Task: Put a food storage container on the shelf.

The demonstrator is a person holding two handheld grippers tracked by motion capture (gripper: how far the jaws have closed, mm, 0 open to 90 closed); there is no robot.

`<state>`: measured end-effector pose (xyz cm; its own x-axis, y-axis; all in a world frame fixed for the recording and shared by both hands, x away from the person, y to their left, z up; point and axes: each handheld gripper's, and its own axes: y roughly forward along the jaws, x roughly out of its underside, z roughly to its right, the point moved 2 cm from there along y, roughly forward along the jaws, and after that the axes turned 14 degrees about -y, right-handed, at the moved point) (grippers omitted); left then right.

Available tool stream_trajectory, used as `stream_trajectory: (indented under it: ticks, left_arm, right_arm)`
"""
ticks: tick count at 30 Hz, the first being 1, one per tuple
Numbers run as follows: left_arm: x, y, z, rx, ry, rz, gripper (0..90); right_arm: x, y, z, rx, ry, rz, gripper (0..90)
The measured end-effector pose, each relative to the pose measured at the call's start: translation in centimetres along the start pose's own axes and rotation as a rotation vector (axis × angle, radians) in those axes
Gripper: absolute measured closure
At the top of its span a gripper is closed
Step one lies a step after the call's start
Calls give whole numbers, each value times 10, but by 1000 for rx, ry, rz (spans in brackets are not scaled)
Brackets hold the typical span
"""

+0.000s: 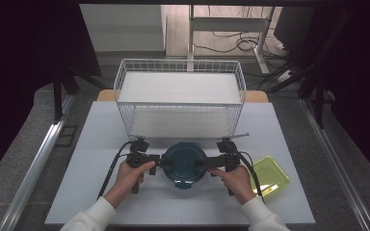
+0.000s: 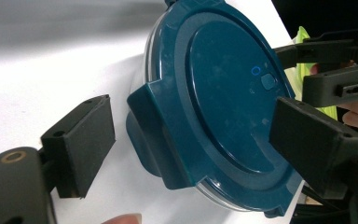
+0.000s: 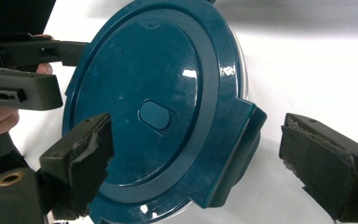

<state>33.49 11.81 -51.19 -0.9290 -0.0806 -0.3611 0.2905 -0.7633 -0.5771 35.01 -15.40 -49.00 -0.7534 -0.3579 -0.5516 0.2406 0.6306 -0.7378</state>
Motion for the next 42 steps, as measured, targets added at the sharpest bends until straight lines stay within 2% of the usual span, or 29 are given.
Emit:
stream_trajectory:
  ticks: [7,13,21,24,30,33,42]
  left_arm:
    - [1,6,-1,0,-10,-16,150]
    - [2,11,-2,-3,-22,-26,134]
    - [4,17,-2,6,-31,-54,154]
    - [6,18,-1,11,-49,-55,182]
    - [6,17,0,10,-86,-43,213]
    - [6,14,0,15,-101,-39,255]
    - [14,6,12,-4,-71,-7,310]
  right_arm:
    - [1,6,1,-5,6,-21,83]
    - [2,12,4,-18,34,-33,81]
    - [5,19,2,-69,51,-59,110]
    - [5,21,1,-98,60,-66,133]
    - [5,21,0,-99,76,-72,147]
    - [6,17,1,-104,94,-65,190]
    - [9,12,-4,-91,128,-32,223]
